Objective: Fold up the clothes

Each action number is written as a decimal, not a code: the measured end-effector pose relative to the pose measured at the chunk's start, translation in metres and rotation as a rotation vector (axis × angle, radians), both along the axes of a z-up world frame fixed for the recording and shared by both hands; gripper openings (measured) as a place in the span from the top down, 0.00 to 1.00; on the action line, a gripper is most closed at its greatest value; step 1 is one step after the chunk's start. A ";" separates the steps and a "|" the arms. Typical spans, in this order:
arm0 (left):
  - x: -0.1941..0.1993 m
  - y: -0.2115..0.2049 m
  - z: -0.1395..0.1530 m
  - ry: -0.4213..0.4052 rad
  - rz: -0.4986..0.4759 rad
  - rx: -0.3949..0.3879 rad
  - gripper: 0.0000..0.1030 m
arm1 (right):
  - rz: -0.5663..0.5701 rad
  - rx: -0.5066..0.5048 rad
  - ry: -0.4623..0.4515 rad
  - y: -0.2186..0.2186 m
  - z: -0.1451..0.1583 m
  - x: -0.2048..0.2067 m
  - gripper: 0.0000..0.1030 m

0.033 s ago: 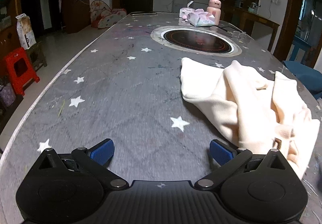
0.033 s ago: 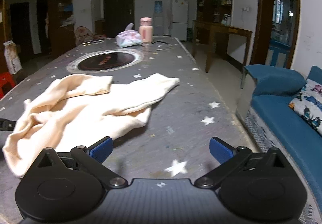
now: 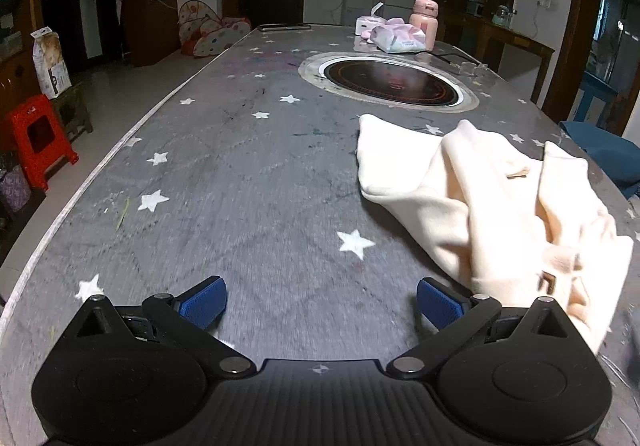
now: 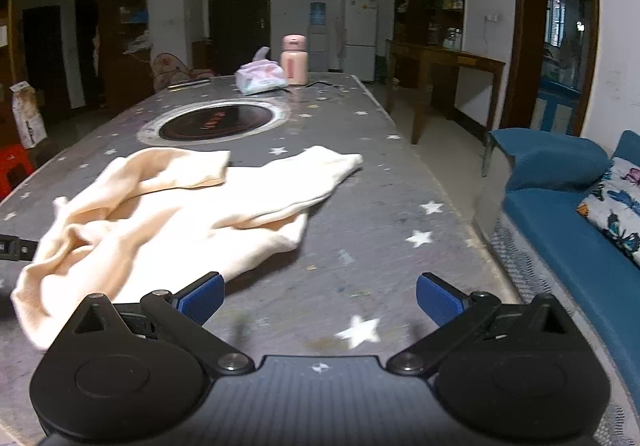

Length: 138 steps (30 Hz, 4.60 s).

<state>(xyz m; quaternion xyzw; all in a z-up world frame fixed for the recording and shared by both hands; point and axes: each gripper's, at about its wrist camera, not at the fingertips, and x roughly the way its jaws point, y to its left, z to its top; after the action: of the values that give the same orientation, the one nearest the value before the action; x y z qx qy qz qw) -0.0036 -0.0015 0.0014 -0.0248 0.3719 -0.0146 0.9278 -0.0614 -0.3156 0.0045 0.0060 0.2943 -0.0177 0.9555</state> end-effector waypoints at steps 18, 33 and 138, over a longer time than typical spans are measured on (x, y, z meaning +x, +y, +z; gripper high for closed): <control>-0.038 -0.025 0.012 -0.034 -0.066 0.028 0.00 | 0.108 0.039 0.028 0.038 -0.002 -0.020 0.00; -0.052 -0.046 0.017 -0.049 -0.131 0.071 0.00 | 0.152 0.034 0.057 0.051 -0.004 -0.031 0.00; 0.032 -0.071 0.045 -0.083 -0.237 0.088 0.02 | 0.121 0.092 0.082 0.022 0.015 0.072 0.04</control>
<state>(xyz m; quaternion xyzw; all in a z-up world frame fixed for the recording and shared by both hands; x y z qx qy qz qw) 0.0281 -0.0727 0.0465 0.0609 0.3339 -0.1089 0.9343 0.0108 -0.2941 0.0195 0.0316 0.3336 0.0532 0.9407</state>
